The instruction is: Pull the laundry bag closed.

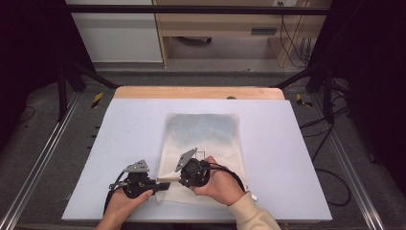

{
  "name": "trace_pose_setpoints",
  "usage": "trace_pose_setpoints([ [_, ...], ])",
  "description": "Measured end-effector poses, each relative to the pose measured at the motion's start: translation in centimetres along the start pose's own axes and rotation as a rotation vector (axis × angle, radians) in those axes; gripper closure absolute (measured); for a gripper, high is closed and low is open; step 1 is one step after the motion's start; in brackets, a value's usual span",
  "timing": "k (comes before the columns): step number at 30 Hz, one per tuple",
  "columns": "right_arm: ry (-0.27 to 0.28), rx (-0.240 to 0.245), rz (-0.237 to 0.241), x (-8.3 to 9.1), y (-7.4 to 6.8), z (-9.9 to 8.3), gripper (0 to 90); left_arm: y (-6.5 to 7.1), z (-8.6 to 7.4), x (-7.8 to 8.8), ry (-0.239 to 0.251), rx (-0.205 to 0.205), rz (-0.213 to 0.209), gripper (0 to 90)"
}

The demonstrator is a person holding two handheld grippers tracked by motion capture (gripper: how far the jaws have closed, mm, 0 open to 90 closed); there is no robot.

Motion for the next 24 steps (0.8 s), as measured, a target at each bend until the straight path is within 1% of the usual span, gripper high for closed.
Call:
trace_pose_setpoints([
  [3,-0.004,-0.005,-0.002,0.10,0.26,-0.36,81.9,-0.04,-0.06,-0.04,-0.004,0.001,0.000,84.3],
  [13,-0.009,-0.020,-0.005,0.43,0.53,-0.70,81.9,-0.04,-0.06,0.00,-0.002,0.003,-0.005,84.2],
  [24,-0.003,-0.030,-0.009,0.91,0.88,-1.06,81.9,0.08,-0.07,-0.09,-0.003,0.001,-0.011,84.1],
])
Point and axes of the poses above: each handheld gripper's, and its own axes: x roughly backward along the jaws, z roughly out of its top, y roughly to its right, the point moved 7 cm from there along -x, roughly forward along the jaws, and after that the axes turned 3 degrees about -z, right-handed, at the moved point
